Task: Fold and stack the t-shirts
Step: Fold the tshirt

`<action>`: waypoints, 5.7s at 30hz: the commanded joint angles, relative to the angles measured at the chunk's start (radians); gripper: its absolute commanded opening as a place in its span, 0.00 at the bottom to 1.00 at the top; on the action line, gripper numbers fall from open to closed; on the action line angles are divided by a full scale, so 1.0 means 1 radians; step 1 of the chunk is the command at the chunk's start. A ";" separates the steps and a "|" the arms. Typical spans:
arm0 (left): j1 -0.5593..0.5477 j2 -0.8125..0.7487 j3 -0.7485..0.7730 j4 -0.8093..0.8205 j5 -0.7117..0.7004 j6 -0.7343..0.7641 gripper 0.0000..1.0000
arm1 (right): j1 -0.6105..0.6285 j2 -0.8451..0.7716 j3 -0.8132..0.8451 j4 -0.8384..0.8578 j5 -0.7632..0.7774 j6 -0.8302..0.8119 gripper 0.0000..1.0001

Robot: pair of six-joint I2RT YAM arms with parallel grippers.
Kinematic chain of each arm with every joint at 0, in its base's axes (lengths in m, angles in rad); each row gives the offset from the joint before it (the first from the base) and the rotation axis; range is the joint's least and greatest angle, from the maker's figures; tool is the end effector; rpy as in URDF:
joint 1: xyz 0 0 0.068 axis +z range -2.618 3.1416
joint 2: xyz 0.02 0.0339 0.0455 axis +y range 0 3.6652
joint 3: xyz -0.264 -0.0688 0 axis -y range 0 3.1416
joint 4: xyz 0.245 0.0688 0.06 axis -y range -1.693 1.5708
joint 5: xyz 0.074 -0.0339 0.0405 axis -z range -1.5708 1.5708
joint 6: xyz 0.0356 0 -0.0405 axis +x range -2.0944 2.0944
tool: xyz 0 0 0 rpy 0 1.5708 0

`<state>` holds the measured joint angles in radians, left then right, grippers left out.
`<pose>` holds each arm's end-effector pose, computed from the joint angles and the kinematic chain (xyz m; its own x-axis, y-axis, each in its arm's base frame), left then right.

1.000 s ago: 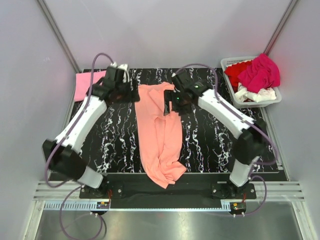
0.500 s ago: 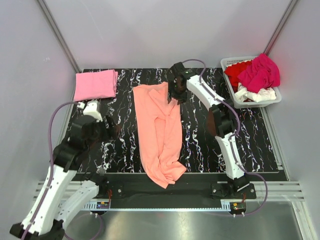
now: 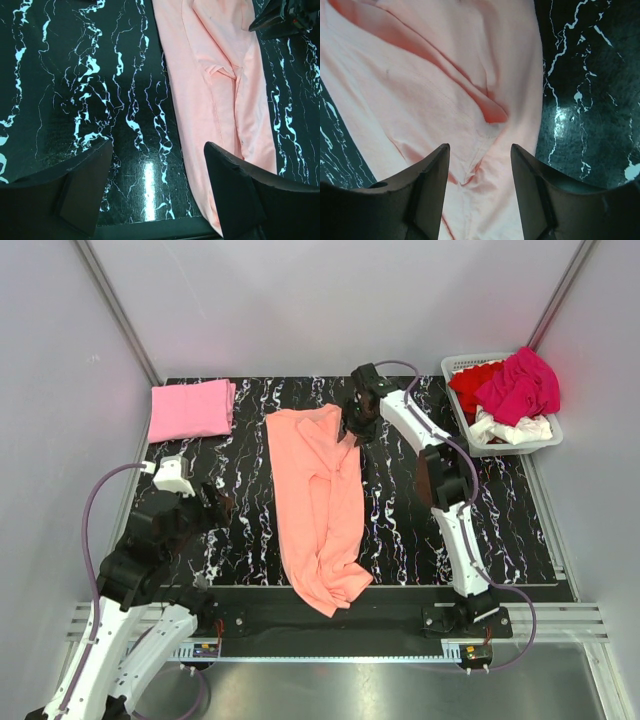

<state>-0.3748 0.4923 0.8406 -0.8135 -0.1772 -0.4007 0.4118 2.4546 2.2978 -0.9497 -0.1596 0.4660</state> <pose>0.0903 -0.0288 0.3294 -0.4678 -0.2286 -0.8538 0.0340 0.9606 -0.2758 0.4783 0.2151 0.2043 -0.9389 0.0740 -0.3362 -0.0431 0.9436 0.3281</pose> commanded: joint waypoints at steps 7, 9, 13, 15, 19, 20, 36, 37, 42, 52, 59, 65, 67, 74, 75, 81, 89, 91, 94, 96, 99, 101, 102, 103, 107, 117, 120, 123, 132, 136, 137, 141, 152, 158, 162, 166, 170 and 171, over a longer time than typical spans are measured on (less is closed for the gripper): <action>-0.004 -0.014 -0.003 0.048 -0.045 -0.007 0.80 | 0.004 0.050 0.048 0.032 -0.046 0.028 0.58; -0.004 -0.015 -0.005 0.050 -0.045 -0.007 0.80 | 0.004 0.060 0.054 0.034 -0.044 0.031 0.57; -0.004 -0.017 -0.005 0.050 -0.047 -0.007 0.80 | 0.004 0.086 0.077 0.031 -0.050 0.034 0.53; -0.004 -0.015 -0.005 0.048 -0.050 -0.009 0.80 | 0.004 0.093 0.089 0.031 -0.054 0.036 0.48; -0.004 -0.018 -0.005 0.048 -0.053 -0.010 0.80 | 0.005 0.109 0.109 0.026 -0.066 0.030 0.33; -0.004 -0.017 -0.005 0.047 -0.054 -0.010 0.80 | 0.005 0.112 0.114 0.022 -0.069 0.026 0.23; -0.004 -0.017 -0.006 0.046 -0.064 -0.015 0.80 | 0.154 0.037 0.143 -0.003 -0.080 -0.246 0.00; -0.004 -0.015 -0.006 0.045 -0.065 -0.015 0.80 | 0.192 0.037 0.144 -0.004 -0.068 -0.295 0.00; -0.004 -0.014 -0.006 0.046 -0.067 -0.017 0.80 | 0.275 0.023 0.117 0.003 -0.029 -0.379 0.00; -0.004 -0.008 -0.006 0.042 -0.073 -0.020 0.81 | 0.288 0.014 0.109 0.015 -0.035 -0.385 0.76; -0.004 -0.008 -0.006 0.042 -0.077 -0.021 0.81 | 0.275 -0.035 0.123 0.080 0.011 -0.349 0.85; -0.004 -0.005 -0.006 0.043 -0.074 -0.021 0.81 | 0.234 0.046 0.228 0.028 0.210 -0.277 0.84; -0.004 -0.003 -0.006 0.043 -0.073 -0.021 0.81 | 0.219 0.083 0.247 0.014 0.223 -0.242 0.80; -0.004 0.003 -0.006 0.043 -0.070 -0.018 0.81 | 0.196 0.136 0.239 0.061 0.213 -0.193 0.65; -0.004 0.005 -0.005 0.043 -0.070 -0.020 0.81 | 0.196 0.155 0.245 0.065 0.204 -0.187 0.63; -0.004 0.009 -0.003 0.042 -0.074 -0.020 0.81 | 0.208 0.233 0.304 0.071 0.167 -0.150 0.60; -0.004 0.018 -0.003 0.040 -0.079 -0.021 0.81 | 0.159 0.322 0.327 0.111 0.181 -0.067 0.60; -0.004 0.022 -0.003 0.039 -0.082 -0.024 0.81 | 0.122 0.343 0.334 0.126 0.164 0.012 0.58; -0.004 0.029 -0.003 0.039 -0.082 -0.024 0.81 | 0.052 0.383 0.376 0.127 0.155 0.082 0.57; -0.004 0.031 -0.003 0.039 -0.082 -0.023 0.81 | 0.003 0.394 0.384 0.147 0.187 0.123 0.57; -0.004 0.034 -0.003 0.039 -0.081 -0.024 0.81 | -0.047 0.399 0.388 0.195 0.203 0.164 0.56; -0.004 0.035 -0.003 0.039 -0.081 -0.023 0.81 | -0.064 0.409 0.393 0.221 0.190 0.186 0.56; -0.004 0.035 -0.003 0.039 -0.082 -0.023 0.81 | -0.083 0.420 0.420 0.226 0.177 0.207 0.54; -0.004 0.038 -0.003 0.037 -0.082 -0.024 0.81 | -0.090 0.429 0.433 0.229 0.172 0.220 0.54; -0.004 0.045 -0.003 0.037 -0.084 -0.024 0.81 | -0.103 0.440 0.431 0.331 0.111 0.226 0.58; -0.004 0.063 -0.003 0.045 -0.062 -0.017 0.81 | -0.108 0.232 0.235 0.480 -0.115 0.020 0.90; -0.003 0.090 -0.008 0.060 -0.026 -0.001 0.80 | -0.108 0.072 0.142 0.476 -0.120 -0.030 1.00; -0.003 0.169 0.002 0.071 0.065 0.003 0.80 | -0.108 -0.115 0.001 0.416 -0.078 -0.052 1.00; -0.082 0.290 -0.162 0.279 0.238 -0.205 0.76 | -0.100 -0.892 -1.054 0.445 0.068 0.201 0.91; -0.162 0.347 -0.231 0.367 0.237 -0.286 0.74 | 0.031 -1.084 -1.299 0.378 0.181 0.238 0.87; -0.202 0.362 -0.248 0.381 0.232 -0.296 0.73 | 0.056 -1.098 -1.328 0.337 0.186 0.258 0.86; -0.303 0.446 -0.276 0.454 0.199 -0.351 0.72 | 0.113 -1.181 -1.512 0.307 0.158 0.335 0.80; -0.457 0.552 -0.357 0.550 0.142 -0.509 0.70 | 0.140 -1.244 -1.732 0.404 -0.063 0.422 0.56; -0.484 0.565 -0.382 0.566 0.131 -0.553 0.69 | 0.170 -1.186 -1.700 0.394 -0.049 0.408 0.49; -0.498 0.571 -0.396 0.571 0.124 -0.578 0.69 | 0.182 -1.151 -1.681 0.396 -0.047 0.393 0.47; -0.518 0.572 -0.425 0.589 0.122 -0.613 0.68 | 0.185 -1.138 -1.683 0.410 -0.047 0.392 0.32; -0.556 0.571 -0.445 0.591 0.117 -0.648 0.68 | 0.197 -1.157 -1.693 0.425 -0.032 0.402 0.13; -0.564 0.566 -0.445 0.590 0.111 -0.661 0.68 | 0.199 -1.161 -1.700 0.427 -0.029 0.404 0.05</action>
<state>-0.9138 1.0622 0.4053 -0.2691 -0.0292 -1.0145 0.5953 1.3121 0.5850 -0.5491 -0.2020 0.8597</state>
